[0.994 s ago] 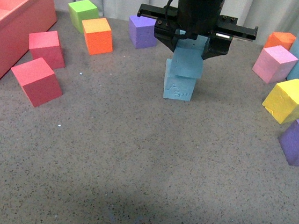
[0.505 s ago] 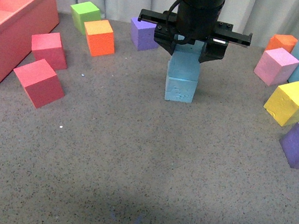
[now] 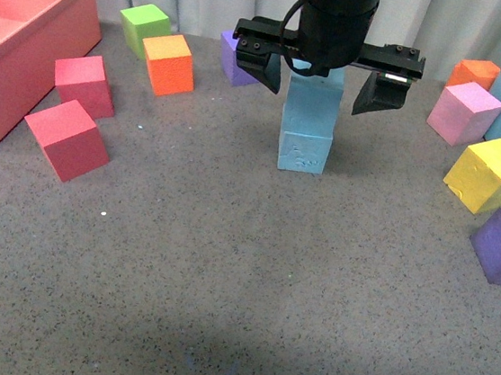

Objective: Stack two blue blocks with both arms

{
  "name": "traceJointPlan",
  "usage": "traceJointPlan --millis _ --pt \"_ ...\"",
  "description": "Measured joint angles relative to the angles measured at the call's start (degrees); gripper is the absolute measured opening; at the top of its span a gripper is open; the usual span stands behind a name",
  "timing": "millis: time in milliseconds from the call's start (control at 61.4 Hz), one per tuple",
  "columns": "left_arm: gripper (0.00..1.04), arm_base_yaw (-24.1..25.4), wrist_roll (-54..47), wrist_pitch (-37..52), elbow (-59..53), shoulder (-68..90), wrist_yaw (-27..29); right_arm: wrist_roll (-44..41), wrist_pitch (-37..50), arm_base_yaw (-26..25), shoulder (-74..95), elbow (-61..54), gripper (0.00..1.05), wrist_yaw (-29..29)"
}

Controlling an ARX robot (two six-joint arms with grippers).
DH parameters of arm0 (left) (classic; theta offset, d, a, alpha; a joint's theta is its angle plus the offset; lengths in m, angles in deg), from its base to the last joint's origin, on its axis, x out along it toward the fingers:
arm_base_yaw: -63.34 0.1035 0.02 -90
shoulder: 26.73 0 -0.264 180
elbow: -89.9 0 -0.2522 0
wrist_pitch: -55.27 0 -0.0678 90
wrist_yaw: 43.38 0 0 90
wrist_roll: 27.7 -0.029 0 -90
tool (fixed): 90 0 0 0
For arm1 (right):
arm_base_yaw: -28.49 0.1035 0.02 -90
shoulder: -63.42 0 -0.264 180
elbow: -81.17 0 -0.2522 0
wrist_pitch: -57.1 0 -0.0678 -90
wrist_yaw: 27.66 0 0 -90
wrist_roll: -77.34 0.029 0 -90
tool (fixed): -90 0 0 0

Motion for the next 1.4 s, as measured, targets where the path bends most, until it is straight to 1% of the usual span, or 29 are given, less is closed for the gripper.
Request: traceJointPlan --millis 310,472,521,603,668,749,880,977,1026,1059,1075,1091,1108,1124,1173,1205,1222,1254,1271,1303,1368,1401 --pt "0.98 0.6 0.9 1.3 -2.9 -3.6 -0.6 0.0 0.0 0.0 0.0 0.0 0.95 0.0" --pt "0.98 1.4 2.6 3.6 -6.5 -7.4 -4.2 0.0 0.0 0.0 0.0 0.0 0.95 0.0" --pt "0.98 2.0 3.8 4.5 -8.0 -8.8 -5.8 0.0 0.0 0.0 0.0 0.0 0.95 0.0" --pt "0.98 3.0 7.1 6.3 -10.1 -11.0 -10.6 0.0 0.0 0.0 0.0 0.0 0.95 0.0" --pt "0.98 3.8 9.0 8.0 -11.9 -12.5 -11.9 0.0 0.0 0.0 0.0 0.0 0.95 0.0" --pt "0.98 5.5 12.0 10.1 -15.6 -15.2 -13.5 0.0 0.0 0.0 0.0 0.0 0.95 0.0" --pt "0.98 8.8 13.2 13.9 -24.1 -19.9 -12.9 0.0 0.0 0.0 0.0 0.0 0.95 0.0" --pt "0.98 11.1 13.2 18.4 -31.1 -23.5 -12.4 0.0 0.0 0.0 0.0 0.0 0.95 0.0" --pt "0.98 12.5 14.0 23.3 -36.5 -26.5 -12.5 0.0 0.0 0.0 0.0 0.0 0.95 0.0" --pt "0.94 12.8 11.4 31.3 -41.2 -28.5 -7.5 0.0 0.0 0.0 0.0 0.0 0.95 0.0" --pt "0.90 12.9 8.7 39.0 -45.1 -30.0 -3.0 0.0 0.0 0.0 0.0 0.0 0.95 0.0" --pt "0.87 13.1 6.0 43.7 -47.7 -30.9 -0.4 0.0 0.0 0.0 0.0 0.0 0.95 0.0" --pt "0.82 13.5 2.4 53.1 -53.0 -32.9 3.6 0.0 0.0 0.0 0.0 0.0 0.95 0.0" --pt "0.78 13.8 -0.5 59.5 -56.8 -34.2 5.4 0.0 0.0 0.0 0.0 0.0 0.95 0.0" --pt "0.67 15.0 -8.2 78.0 -67.3 -37.9 6.3 0.0 0.0 0.0 0.0 0.0 0.95 0.0" --pt "0.62 15.7 -10.6 85.7 -71.9 -39.6 6.0 0.0 0.0 0.0 0.0 0.0 0.95 0.0" --pt "0.60 16.0 -10.9 87.8 -73.2 -40.3 5.7 0.0 0.0 0.0 0.0 0.0 0.95 0.0" --pt "0.52 17.2 -13.2 94.9 -78.9 -43.3 5.0 0.0 0.0 0.0 0.0 0.0 0.95 0.0" --pt "0.51 17.3 -13.6 95.6 -79.5 -43.7 4.9 0.0 0.0 0.0 0.0 0.0 0.95 0.0" --pt "0.43 18.4 -14.8 99.8 -84.2 -46.7 4.0 0.0 0.0 0.0 0.0 0.0 0.95 0.0" --pt "0.33 19.7 -15.8 102.3 -89.2 -50.0 3.1 0.0 0.0 0.0 0.0 0.0 0.95 0.0" --pt "0.26 20.6 -16.4 103.3 -92.5 -52.1 2.2 0.0 0.0 0.0 0.0 0.0 0.95 0.0"
